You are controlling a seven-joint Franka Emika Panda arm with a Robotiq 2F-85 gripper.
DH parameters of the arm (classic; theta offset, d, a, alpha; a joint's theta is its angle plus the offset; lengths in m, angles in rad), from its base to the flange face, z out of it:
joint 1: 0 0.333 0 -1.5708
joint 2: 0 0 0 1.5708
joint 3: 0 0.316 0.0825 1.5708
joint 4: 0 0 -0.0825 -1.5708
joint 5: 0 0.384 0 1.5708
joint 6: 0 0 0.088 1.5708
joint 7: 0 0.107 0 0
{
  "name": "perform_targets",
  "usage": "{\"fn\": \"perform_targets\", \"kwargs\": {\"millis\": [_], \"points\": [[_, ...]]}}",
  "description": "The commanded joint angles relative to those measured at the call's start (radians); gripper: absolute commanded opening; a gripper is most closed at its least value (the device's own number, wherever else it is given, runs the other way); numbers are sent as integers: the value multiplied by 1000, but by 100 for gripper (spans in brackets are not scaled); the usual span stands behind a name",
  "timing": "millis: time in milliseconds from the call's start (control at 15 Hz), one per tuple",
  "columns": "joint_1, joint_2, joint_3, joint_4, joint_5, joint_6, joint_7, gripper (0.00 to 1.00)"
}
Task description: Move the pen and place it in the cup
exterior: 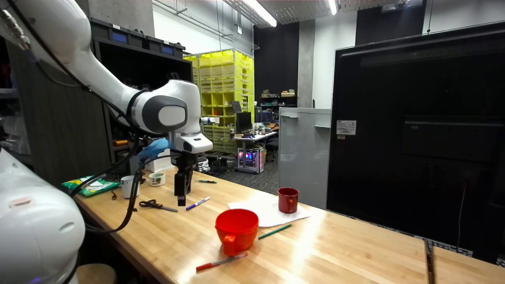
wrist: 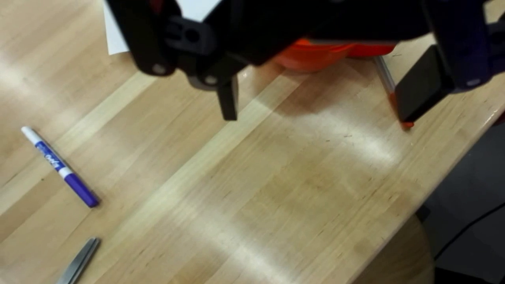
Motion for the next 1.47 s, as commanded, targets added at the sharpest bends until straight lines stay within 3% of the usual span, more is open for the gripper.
{"fn": "perform_targets", "kwargs": {"millis": [0, 267, 533, 1000, 1200, 1400], "points": [[1, 0, -2, 1, -2, -2, 1, 100], [-37, 28, -23, 3, -64, 54, -46, 100], [-91, 78, -91, 14, -127, 64, -153, 100], [-177, 194, -235, 131, -238, -223, -536, 100], [-201, 232, -275, 163, -265, -250, -611, 100], [-199, 219, -276, 144, -250, -225, -598, 100]]}}
